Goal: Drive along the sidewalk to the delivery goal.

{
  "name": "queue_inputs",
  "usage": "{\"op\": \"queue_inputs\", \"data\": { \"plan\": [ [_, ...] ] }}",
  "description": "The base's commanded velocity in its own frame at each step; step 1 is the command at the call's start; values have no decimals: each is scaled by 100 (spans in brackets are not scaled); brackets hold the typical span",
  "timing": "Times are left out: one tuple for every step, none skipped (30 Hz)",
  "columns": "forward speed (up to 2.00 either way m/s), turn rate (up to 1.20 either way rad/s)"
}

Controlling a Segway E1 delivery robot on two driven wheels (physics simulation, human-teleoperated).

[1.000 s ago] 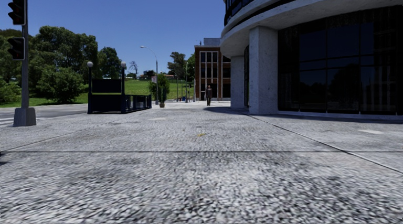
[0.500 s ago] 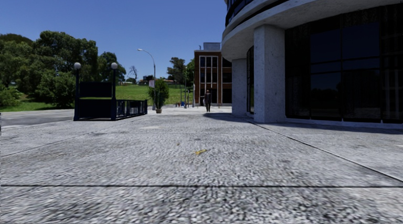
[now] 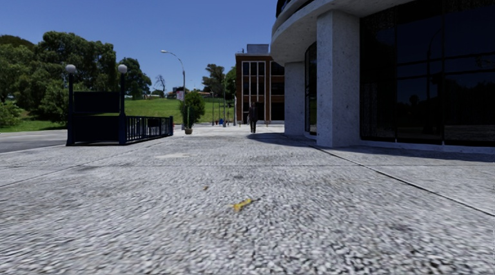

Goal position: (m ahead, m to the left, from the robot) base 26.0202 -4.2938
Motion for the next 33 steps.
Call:
{"op": "queue_inputs", "data": {
  "plan": [
    [200, 0],
    [200, 0],
    [200, 0],
    [200, 0],
    [200, 0],
    [200, 0],
    [200, 0],
    [200, 0],
    [200, 0],
    [200, 0],
    [200, 0],
    [200, 0],
    [200, 0],
    [200, 0],
    [200, 0],
    [200, 0],
    [200, 0],
    [200, 0],
    [200, 0],
    [200, 0],
    [200, 10],
    [200, 19],
    [200, 19],
    [200, 23],
    [200, 24],
    [200, 24],
    [200, 24],
    [200, 25],
    [200, 27],
    [200, 29],
    [200, 29],
    [200, 30],
    [200, 30]
  ]
}}
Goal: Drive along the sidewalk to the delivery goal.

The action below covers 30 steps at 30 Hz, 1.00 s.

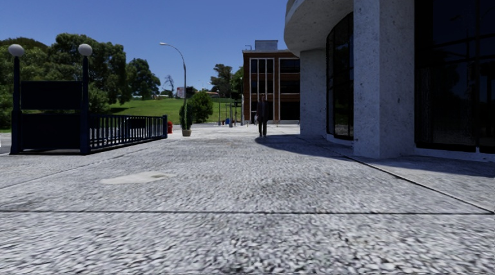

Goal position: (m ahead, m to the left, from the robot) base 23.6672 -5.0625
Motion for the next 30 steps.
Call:
{"op": "queue_inputs", "data": {
  "plan": [
    [200, 30],
    [200, 30],
    [200, 30],
    [200, 30],
    [200, 30],
    [200, 30],
    [200, 30],
    [200, 30],
    [200, 30],
    [200, 30],
    [200, 30],
    [200, 30],
    [200, 30],
    [200, 30],
    [200, 30],
    [200, 30],
    [200, 30],
    [200, 30],
    [200, 30],
    [200, 30],
    [200, 30],
    [200, 30],
    [200, 30],
    [200, 19],
    [200, 19],
    [200, 0],
    [200, 0],
    [200, 0],
    [200, 0],
    [200, 0]
  ]
}}
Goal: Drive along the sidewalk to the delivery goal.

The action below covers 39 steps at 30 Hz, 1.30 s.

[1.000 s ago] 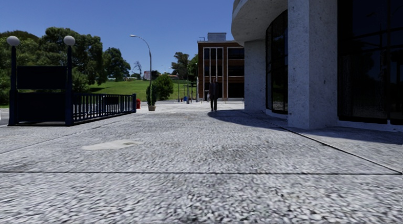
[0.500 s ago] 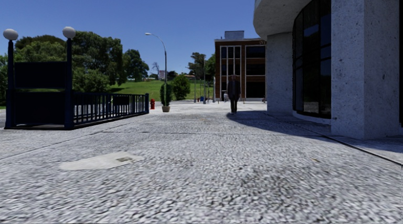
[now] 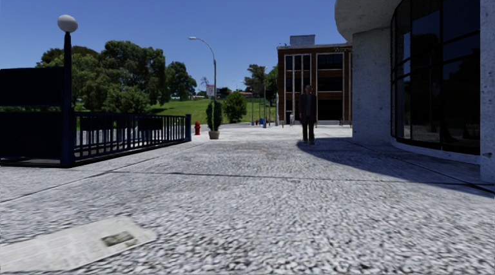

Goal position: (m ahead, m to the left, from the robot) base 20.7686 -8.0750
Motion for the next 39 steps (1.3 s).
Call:
{"op": "queue_inputs", "data": {
  "plan": [
    [200, 0],
    [200, 0],
    [200, 0],
    [200, 0],
    [200, 0],
    [200, 0],
    [200, 0],
    [200, 0],
    [200, 0],
    [200, 0],
    [200, 0],
    [200, 0],
    [200, 0],
    [200, 0],
    [200, 0],
    [200, 0],
    [200, 0],
    [200, 0],
    [200, 0],
    [200, 0],
    [200, 0],
    [200, 0],
    [200, 0],
    [200, 0],
    [200, 0],
    [200, 0],
    [200, 0],
    [200, 0],
    [200, 0],
    [200, 0],
    [200, 0],
    [200, 0],
    [200, 0],
    [200, 0],
    [200, 0],
    [200, 0],
    [200, 0],
    [200, 0],
    [200, 0]
  ]
}}
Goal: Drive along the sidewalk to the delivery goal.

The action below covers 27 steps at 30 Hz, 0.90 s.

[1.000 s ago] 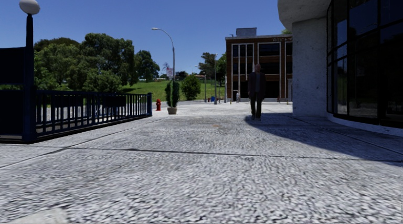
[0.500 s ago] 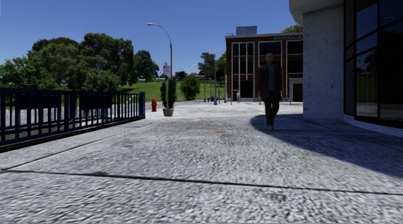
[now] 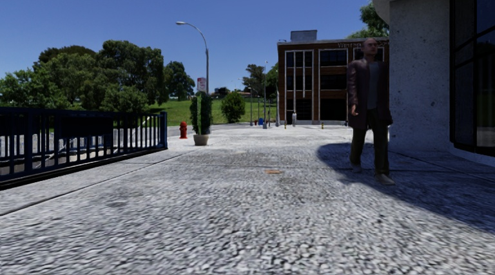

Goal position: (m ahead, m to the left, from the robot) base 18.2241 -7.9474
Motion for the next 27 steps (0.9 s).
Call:
{"op": "queue_inputs", "data": {
  "plan": [
    [200, 0],
    [200, 0],
    [200, 0],
    [200, 0],
    [200, 0],
    [200, 0],
    [200, 0],
    [200, 0],
    [200, 0],
    [200, 0],
    [200, 0],
    [200, 0],
    [200, 0],
    [200, 0],
    [200, 0],
    [200, 0],
    [200, 0],
    [200, 0],
    [200, 0],
    [200, 0],
    [200, 0],
    [200, 0],
    [200, 0],
    [200, 0],
    [200, 0],
    [200, 0],
    [200, 0]
  ]
}}
